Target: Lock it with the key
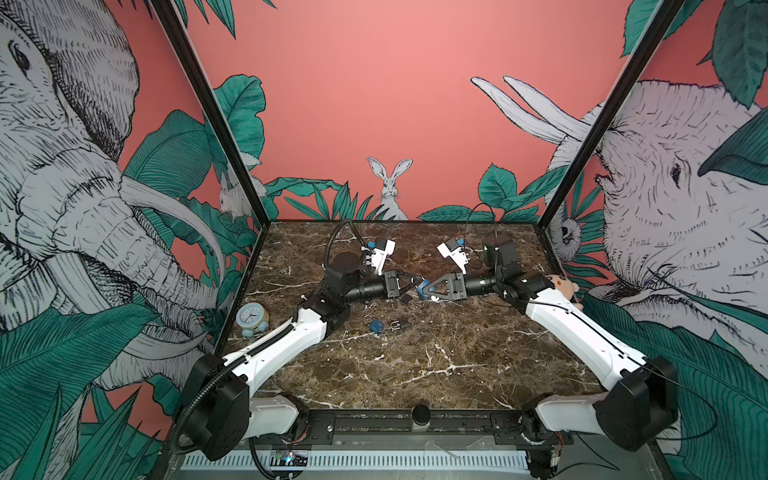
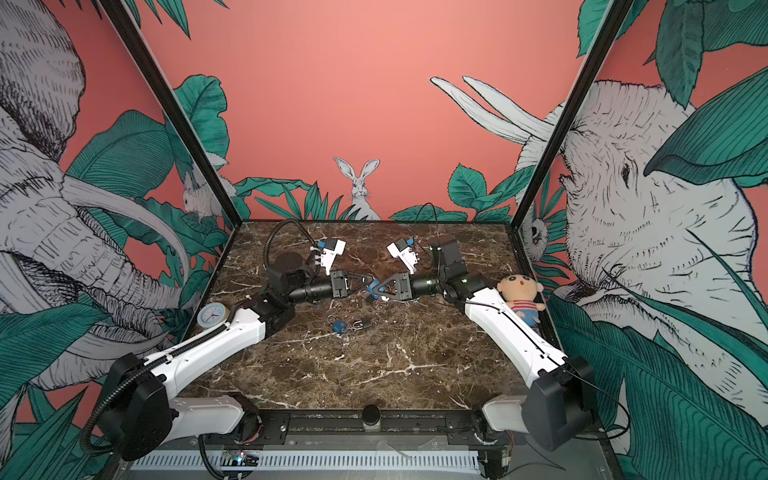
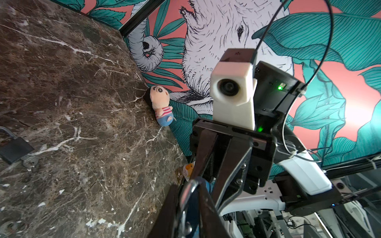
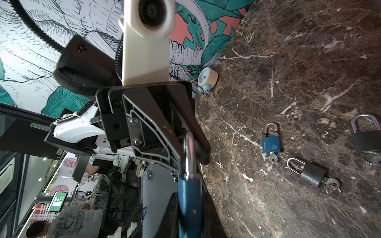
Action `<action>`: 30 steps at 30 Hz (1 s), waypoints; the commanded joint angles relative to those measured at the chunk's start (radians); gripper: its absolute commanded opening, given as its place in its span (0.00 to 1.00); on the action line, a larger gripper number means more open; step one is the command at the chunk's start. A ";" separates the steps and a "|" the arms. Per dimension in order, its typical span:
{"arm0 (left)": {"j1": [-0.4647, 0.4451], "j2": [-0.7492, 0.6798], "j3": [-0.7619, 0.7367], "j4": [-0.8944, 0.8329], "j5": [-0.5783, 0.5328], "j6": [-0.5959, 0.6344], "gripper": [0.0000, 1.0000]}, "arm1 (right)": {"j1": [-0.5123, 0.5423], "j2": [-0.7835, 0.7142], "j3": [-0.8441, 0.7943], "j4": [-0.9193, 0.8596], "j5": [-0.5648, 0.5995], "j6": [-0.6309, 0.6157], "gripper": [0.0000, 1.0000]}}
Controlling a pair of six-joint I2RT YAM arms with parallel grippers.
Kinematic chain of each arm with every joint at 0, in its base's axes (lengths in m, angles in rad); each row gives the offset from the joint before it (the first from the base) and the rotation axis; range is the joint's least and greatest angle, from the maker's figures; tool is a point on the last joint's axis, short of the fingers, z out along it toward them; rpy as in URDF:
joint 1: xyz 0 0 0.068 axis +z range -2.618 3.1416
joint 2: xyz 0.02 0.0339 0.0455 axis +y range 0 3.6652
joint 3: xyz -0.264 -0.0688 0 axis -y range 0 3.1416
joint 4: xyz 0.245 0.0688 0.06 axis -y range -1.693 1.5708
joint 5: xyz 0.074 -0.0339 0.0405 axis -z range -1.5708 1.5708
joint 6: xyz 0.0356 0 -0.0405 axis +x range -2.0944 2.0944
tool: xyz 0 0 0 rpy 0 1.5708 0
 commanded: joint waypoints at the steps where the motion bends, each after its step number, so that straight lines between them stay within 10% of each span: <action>1: -0.025 -0.044 -0.005 0.110 0.090 -0.026 0.09 | 0.005 0.009 -0.008 0.066 0.057 -0.004 0.00; 13: -0.021 -0.077 -0.025 0.079 0.078 0.001 0.00 | 0.005 0.021 -0.003 0.091 0.049 0.026 0.00; 18: 0.007 -0.067 -0.020 0.110 0.006 -0.002 0.00 | -0.002 0.014 -0.029 0.101 0.070 0.015 0.43; 30: 0.126 0.067 0.066 0.211 -0.015 -0.080 0.00 | -0.096 0.039 -0.112 0.445 0.019 0.213 0.46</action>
